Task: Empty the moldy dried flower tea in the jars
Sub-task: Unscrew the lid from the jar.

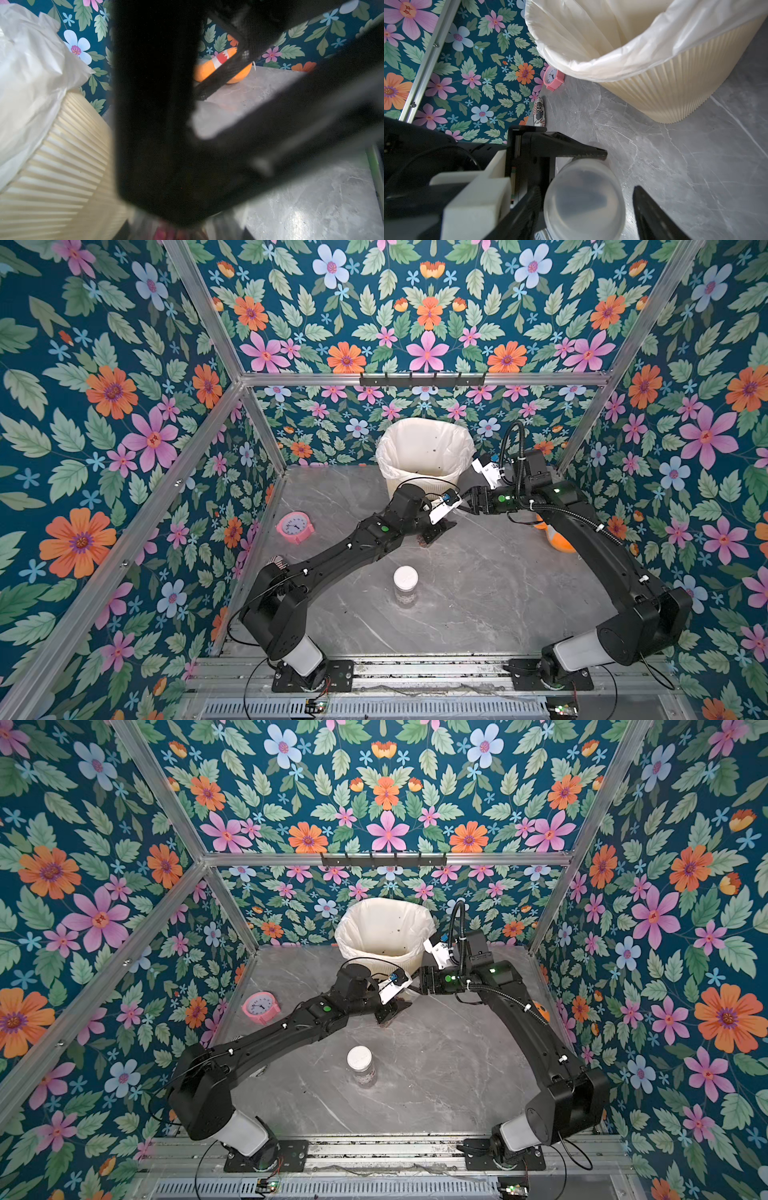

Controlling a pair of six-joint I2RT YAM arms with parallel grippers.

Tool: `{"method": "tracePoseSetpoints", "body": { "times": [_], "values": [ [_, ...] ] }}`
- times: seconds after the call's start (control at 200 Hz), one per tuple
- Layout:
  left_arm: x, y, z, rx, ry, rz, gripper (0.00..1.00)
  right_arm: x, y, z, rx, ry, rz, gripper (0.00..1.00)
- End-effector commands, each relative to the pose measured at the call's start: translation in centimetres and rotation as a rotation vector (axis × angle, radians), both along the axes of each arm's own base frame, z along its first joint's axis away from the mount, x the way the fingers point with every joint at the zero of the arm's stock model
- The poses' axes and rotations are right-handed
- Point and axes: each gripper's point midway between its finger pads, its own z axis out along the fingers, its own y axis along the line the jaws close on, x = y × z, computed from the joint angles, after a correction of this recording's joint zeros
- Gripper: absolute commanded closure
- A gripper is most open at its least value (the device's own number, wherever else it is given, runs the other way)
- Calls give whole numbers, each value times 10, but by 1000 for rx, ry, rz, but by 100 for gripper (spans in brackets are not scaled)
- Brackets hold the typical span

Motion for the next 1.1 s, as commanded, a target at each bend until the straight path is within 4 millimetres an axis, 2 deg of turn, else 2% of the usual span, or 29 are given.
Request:
{"method": "tracePoseSetpoints", "body": {
  "times": [0.0,0.15,0.32,0.54,0.725,0.91,1.02,1.095],
  "values": [
    [2,-2,9,-20,-24,2,54,-3,6,3,21,13,28,39],
    [-5,-3,12,-30,-10,-36,53,-13,8,2,25,25,78,43],
    [-27,-8,12,-23,40,-160,54,-34,12,10,45,-20,195,46],
    [-83,-10,24,-57,121,-456,53,-73,15,18,88,-111,395,45],
    [-107,-7,26,-59,208,-576,53,-108,13,30,148,-248,519,44],
    [-118,-7,32,-67,261,-648,53,-128,12,40,189,-376,605,43],
    [-114,-6,27,-47,229,-620,53,-119,10,41,139,-376,555,36],
    [-100,-8,24,-52,179,-546,53,-106,8,41,100,-352,491,25]
  ]
}}
